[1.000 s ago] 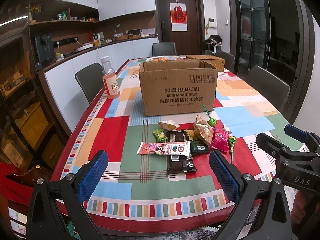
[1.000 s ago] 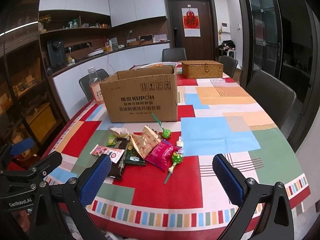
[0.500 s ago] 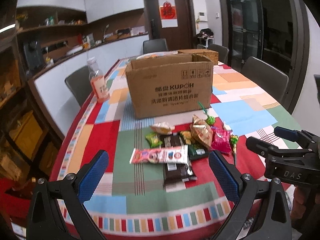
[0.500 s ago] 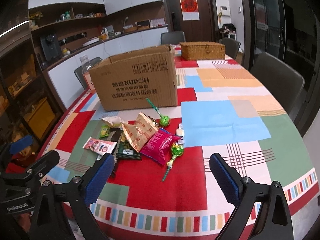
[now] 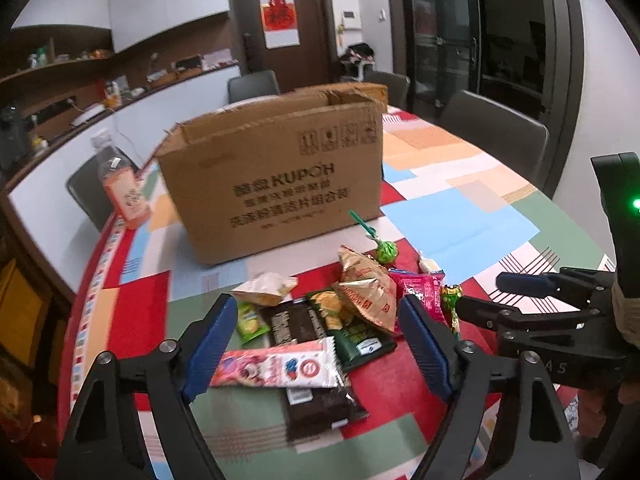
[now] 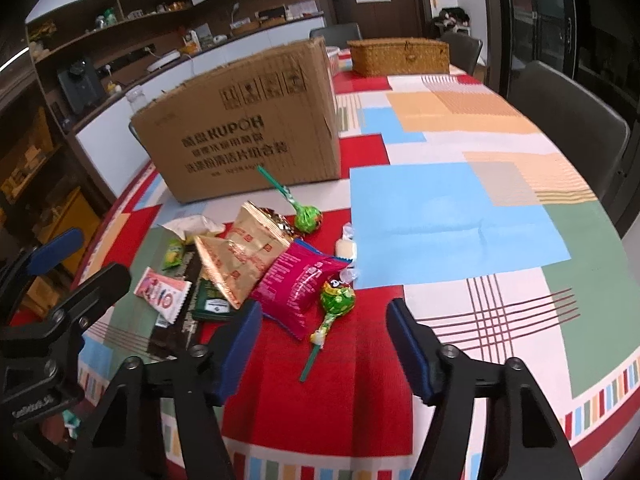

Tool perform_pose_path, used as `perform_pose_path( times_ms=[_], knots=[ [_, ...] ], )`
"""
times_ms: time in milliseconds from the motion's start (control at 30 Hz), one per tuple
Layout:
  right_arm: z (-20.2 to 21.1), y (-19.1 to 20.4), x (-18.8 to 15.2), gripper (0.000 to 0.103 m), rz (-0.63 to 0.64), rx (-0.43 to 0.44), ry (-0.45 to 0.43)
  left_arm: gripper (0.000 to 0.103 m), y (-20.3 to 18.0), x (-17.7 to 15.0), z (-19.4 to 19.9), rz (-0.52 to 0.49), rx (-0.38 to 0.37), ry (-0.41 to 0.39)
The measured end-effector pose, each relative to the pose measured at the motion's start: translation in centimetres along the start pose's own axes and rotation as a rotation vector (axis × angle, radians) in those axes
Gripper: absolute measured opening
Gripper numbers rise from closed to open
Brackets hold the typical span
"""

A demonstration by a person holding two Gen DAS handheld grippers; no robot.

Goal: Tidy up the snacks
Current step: 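Grasp the gold biscuit bag with the left tool while the right tool grasps the green lollipop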

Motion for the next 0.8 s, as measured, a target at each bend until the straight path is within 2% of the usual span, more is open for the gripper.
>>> perform_pose_path(
  times_ms=[300, 367, 633, 800],
  knots=[
    [-2.6, -0.5, 0.0, 0.044, -0.018, 0.001, 0.077, 0.069, -1.2, 0.9, -4.7, -0.011, -0.116, 0.079],
    [-3.0, -0.6, 0.0, 0.043, -0.026, 0.004, 0.097, 0.067, -1.4, 1.1, -5.7, -0.005, -0.145, 0.097],
    [-4.2, -0.5, 0.0, 0.037, -0.028, 0.007, 0.132, 0.063, -1.7, 0.9, -8.6, 0.018, -0.195, 0.179],
    [-4.9, -0.7, 0.2, 0.031, -0.03, 0.002, 0.147, 0.056, -1.9, 0.6, -9.9, 0.042, -0.234, 0.221]
  ],
)
Point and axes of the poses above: each gripper's, at about its wrist camera, not at the fingertips, and z roughly against the way its jaws point, y to its left, x to its top, the point moved 6 cm from there along -z, roughly the way its jaws point, and after that the axes turned 3 degrees about -z, right-handed, at the moved point
